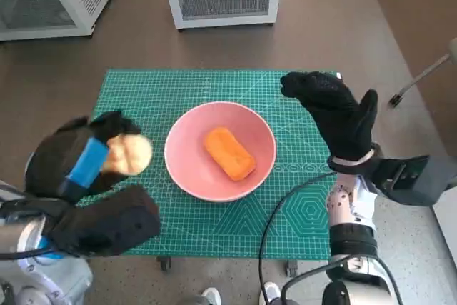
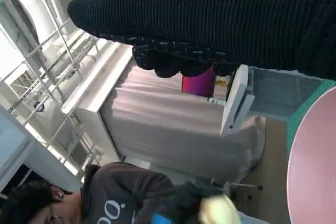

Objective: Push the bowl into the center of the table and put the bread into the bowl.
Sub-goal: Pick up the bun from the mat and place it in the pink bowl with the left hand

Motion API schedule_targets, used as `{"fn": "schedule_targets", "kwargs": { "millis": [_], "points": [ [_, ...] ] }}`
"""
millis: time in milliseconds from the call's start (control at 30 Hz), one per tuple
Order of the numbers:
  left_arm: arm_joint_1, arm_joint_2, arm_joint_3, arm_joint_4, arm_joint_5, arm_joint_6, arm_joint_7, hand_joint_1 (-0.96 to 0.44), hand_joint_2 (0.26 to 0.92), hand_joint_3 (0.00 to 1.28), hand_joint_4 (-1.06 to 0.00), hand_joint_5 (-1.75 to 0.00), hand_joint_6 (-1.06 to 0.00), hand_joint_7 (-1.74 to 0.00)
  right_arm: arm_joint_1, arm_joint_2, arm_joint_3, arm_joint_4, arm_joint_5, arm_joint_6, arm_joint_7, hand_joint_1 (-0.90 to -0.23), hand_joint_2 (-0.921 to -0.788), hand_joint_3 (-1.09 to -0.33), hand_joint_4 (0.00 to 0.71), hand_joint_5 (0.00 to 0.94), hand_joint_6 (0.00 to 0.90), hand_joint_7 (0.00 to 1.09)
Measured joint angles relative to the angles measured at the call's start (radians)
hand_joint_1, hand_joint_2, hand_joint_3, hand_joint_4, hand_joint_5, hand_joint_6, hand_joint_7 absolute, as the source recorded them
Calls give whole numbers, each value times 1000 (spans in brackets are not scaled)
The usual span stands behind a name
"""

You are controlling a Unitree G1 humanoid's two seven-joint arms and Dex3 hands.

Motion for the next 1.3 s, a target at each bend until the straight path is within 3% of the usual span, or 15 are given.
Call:
{"fn": "schedule_targets", "kwargs": {
  "millis": [433, 633, 933, 967, 1100, 1133, 1200, 1300],
  "points": [
    [-194, -50, -111, 204, -71, -161, 33, 2, 900, 29, -780, -1136, -710, -1018, 25, 1, 4, -36, 0, 14, -9, -587, -921, -628, 243, 3, 372, 5],
    [-257, -61, -134, 322, -137, -229, 89, 4, 917, 60, -722, -1266, -646, -1005, 48, 1, 7, -61, 0, 14, -19, -586, -921, -627, 246, 4, 374, 5],
    [-301, -66, -169, 471, -185, -265, 143, 3, 900, 75, -722, -1194, -661, -1083, 72, 1, 8, -83, 0, 9, -34, -583, -921, -630, 249, 4, 377, 6],
    [-302, -67, -171, 482, -189, -268, 149, 3, 904, 77, -713, -1234, -662, -1047, 74, 1, 9, -85, 0, 8, -37, -582, -921, -631, 250, 4, 378, 7],
    [-303, -68, -173, 526, -214, -273, 173, 2, 917, 154, -571, -1284, -555, -1244, 80, 1, 10, -93, -1, 6, -51, -581, -921, -634, 249, 3, 380, 8],
    [-303, -68, -174, 534, -220, -273, 178, -6, 892, 146, -524, -1140, -509, -1113, 81, 1, 11, -95, -2, 5, -54, -581, -921, -634, 249, 3, 380, 8],
    [-300, -69, -174, 539, -222, -267, 183, -73, 832, 81, -454, -516, -470, -551, 84, 1, 14, -103, -5, 4, -65, -580, -921, -635, 248, 2, 381, 8],
    [-293, -69, -176, 537, -222, -254, 187, -160, 803, 29, -423, -170, -464, -199, 88, 2, 20, -115, -9, 2, -78, -581, -921, -637, 247, 1, 381, 8]
  ]
}}
